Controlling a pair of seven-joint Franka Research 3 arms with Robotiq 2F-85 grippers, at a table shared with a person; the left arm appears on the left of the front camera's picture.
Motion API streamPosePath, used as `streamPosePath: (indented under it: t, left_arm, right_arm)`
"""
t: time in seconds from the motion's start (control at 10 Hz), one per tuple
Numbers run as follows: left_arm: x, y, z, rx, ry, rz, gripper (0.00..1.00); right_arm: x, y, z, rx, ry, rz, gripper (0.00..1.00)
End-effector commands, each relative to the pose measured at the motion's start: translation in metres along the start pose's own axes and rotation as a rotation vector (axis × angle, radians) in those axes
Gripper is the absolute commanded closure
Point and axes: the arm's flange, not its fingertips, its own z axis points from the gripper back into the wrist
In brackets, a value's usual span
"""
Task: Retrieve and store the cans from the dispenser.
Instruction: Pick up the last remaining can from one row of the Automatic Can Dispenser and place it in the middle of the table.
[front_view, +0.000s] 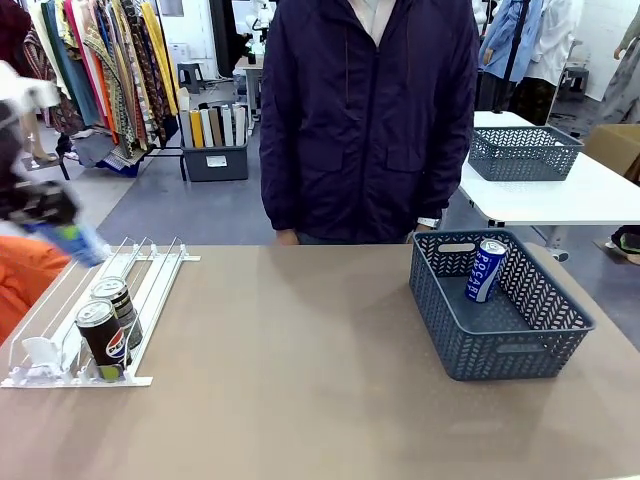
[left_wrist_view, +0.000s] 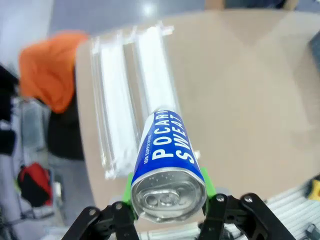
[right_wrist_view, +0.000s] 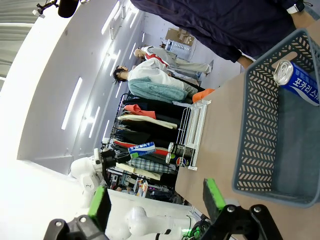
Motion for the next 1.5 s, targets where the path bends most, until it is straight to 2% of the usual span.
streamPosePath:
  t: [0.0, 0.1, 0.3, 0.5, 0.6, 0.8, 1.0, 1.4]
  left_arm:
    - [0.066, -0.07, -0.03, -0.04, 0.003, -0.159, 1.0]
    - [0.081, -0.11, -0.052, -0.087, 0.059, -0.249, 1.0]
    - [0.088, -0.197, -0.105, -0.347, 0.172, -0.326, 1.0]
    - [0.069, -0.269, -0.151, -0.394, 0.262, -0.399, 1.0]
    - [0.06, -0.29, -0.17, -0.38, 0.287, -0.41, 1.0]
    - [0.044, -0.309, -0.202, -0.3, 0.4, -0.447, 1.0]
    - [0.036, -0.31, -0.218, -0.269, 0.435, -0.43, 1.0]
    - [0.034, -0.309, -0.22, -0.236, 0.426, -0.418, 1.0]
  right_arm:
    - [0.003, 0.004, -0.001, 0.01, -0.008, 0.005, 0.0]
    - [0.003, 0.004, -0.001, 0.01, -0.008, 0.005, 0.0]
    - [0.003, 0.004, -0.001, 0.01, -0.008, 0.005, 0.0]
    - [0.003, 0.004, -0.001, 0.01, -0.008, 0.005, 0.0]
    - [0.003, 0.004, -0.001, 0.01, -0.008, 0.005, 0.0]
    - [0.003, 0.004, -0.001, 0.01, -0.008, 0.005, 0.0]
    - [0.003, 0.004, -0.001, 0.01, -0.008, 0.005, 0.0]
    - [0.003, 0.004, -0.001, 0.01, -0.008, 0.005, 0.0]
